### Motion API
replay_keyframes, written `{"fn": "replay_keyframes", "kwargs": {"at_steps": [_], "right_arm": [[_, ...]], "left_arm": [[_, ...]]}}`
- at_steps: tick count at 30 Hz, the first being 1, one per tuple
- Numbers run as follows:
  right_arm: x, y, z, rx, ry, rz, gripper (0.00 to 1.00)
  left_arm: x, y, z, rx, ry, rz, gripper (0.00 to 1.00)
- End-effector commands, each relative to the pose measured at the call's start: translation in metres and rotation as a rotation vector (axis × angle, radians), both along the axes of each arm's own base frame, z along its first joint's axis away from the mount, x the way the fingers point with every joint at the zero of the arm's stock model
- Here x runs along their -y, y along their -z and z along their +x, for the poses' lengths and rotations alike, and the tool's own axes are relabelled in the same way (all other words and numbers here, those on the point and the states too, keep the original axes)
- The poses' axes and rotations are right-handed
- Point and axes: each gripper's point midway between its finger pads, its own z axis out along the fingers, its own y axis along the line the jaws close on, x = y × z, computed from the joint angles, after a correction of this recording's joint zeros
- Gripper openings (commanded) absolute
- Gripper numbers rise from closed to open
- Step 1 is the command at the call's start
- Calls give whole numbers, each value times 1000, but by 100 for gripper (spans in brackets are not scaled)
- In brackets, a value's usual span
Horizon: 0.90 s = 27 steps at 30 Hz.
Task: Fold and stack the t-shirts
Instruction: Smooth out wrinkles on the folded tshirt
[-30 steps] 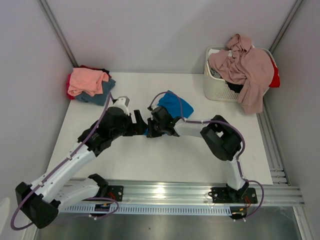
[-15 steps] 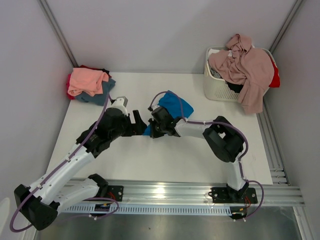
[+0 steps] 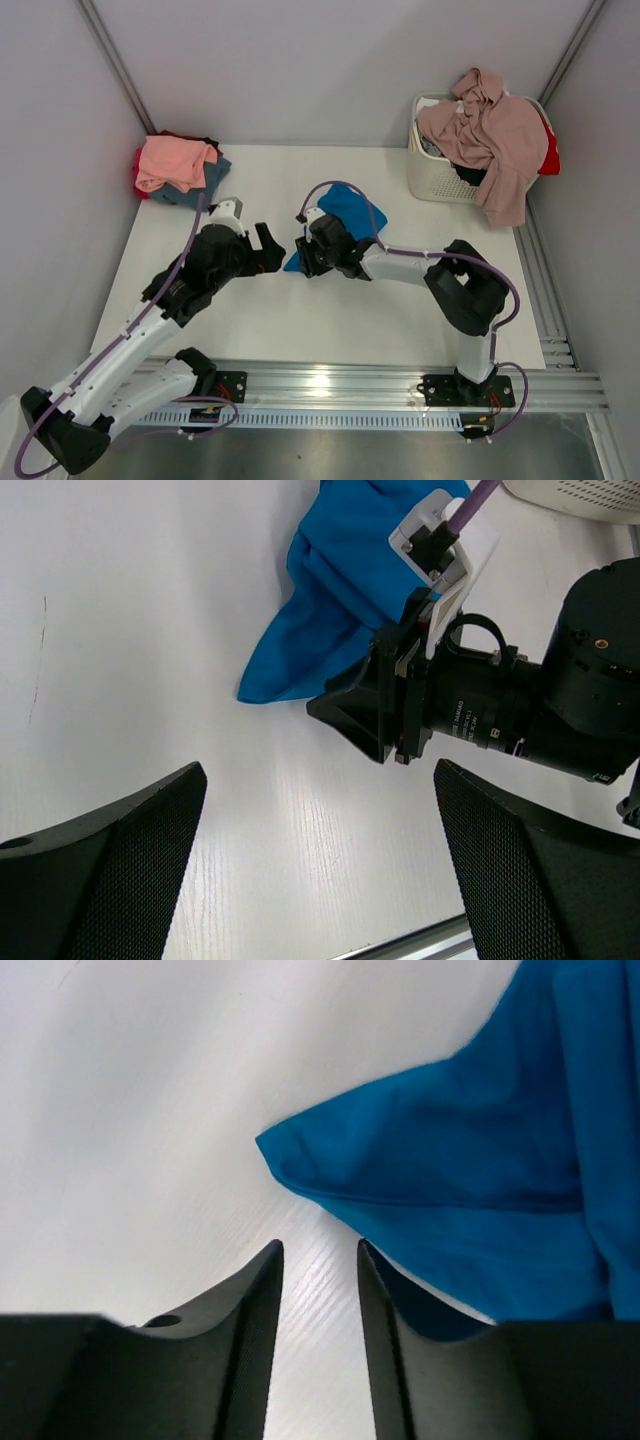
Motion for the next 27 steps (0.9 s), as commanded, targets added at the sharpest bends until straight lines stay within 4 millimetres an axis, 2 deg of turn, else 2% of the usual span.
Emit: {"fn": "replay_keyframes", "kwargs": {"at_steps": [1, 3, 6, 11, 14, 17, 18, 20, 23, 27], "right_arm": [[-11, 6, 5, 69, -50, -1, 41], [-15, 14, 8, 65, -57, -9, 53], [-22, 17, 12, 69, -72, -15, 59], [-26, 32, 19, 62, -77, -57, 62], [-29, 37, 22, 60, -71, -67, 58], [-33, 40, 25, 61, -74, -76, 36], [-28, 46, 23, 43, -71, -105, 16], [-26, 48, 24, 42, -67, -119, 0], [-25, 47, 25, 45, -60, -122, 0], [-20, 30, 33, 88, -13, -129, 0]], "left_arm": [[-7, -4, 3, 19, -48, -20, 99], [-8, -4, 1, 20, -49, -19, 99], [-11, -4, -1, 22, -55, -15, 99], [-13, -1, -4, 18, -56, -10, 99], [-14, -1, -5, 20, -56, -11, 99], [-15, -2, -5, 23, -55, -8, 99], [-15, -1, -5, 23, -55, -8, 99], [-15, -2, -5, 25, -55, -5, 99], [-15, -3, -4, 30, -54, -4, 99], [-14, -2, -2, 29, -55, 2, 99]]}}
